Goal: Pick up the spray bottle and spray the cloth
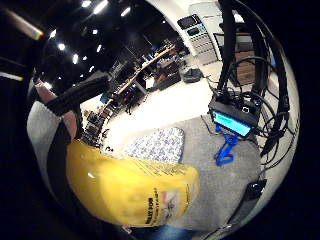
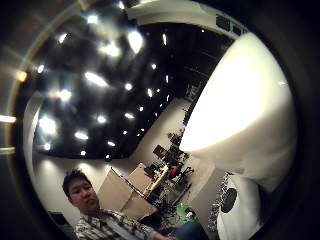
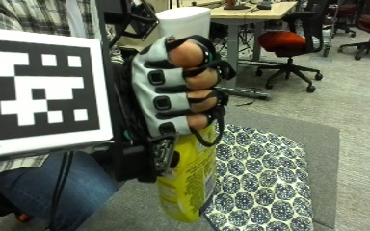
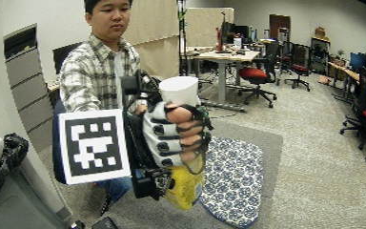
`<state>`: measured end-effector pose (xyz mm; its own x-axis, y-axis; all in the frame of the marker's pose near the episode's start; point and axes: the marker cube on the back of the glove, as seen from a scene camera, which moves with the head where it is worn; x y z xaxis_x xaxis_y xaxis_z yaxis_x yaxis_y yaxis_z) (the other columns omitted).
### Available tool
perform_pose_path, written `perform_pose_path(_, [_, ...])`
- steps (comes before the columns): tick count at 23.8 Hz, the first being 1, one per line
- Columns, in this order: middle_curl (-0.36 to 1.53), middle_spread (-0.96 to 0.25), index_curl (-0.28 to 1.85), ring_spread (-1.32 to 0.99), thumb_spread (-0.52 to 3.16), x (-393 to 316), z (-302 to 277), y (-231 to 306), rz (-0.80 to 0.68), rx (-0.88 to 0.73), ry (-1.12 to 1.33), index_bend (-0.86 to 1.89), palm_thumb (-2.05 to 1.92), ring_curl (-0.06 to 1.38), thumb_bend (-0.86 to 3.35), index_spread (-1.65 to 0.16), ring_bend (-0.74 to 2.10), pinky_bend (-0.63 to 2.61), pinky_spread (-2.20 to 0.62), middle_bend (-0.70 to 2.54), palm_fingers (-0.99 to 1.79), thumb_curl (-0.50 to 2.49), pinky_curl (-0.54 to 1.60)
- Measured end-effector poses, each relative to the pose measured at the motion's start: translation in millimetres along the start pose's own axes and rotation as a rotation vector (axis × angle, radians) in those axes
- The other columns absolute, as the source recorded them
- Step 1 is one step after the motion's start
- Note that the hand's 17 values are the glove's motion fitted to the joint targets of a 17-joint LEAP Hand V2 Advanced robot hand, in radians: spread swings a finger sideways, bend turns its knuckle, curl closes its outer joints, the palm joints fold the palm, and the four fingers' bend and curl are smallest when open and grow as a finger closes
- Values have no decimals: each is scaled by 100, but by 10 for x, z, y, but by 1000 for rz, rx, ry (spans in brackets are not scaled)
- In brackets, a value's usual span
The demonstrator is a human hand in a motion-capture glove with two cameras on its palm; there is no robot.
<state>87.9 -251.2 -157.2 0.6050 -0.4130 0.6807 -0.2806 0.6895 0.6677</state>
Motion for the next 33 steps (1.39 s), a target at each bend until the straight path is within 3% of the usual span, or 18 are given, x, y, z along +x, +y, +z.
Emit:
perform_pose_path(17, [52,-17,46,-23,20,-271,746,285,-79,-299,213,17,113,46,-3,-30,59,57,-16,48,122,72,37])
perform_pose_path(33, [53,-18,48,-23,20,-298,1632,834,-313,-692,605,16,113,47,-3,-30,58,57,-16,47,121,74,38])
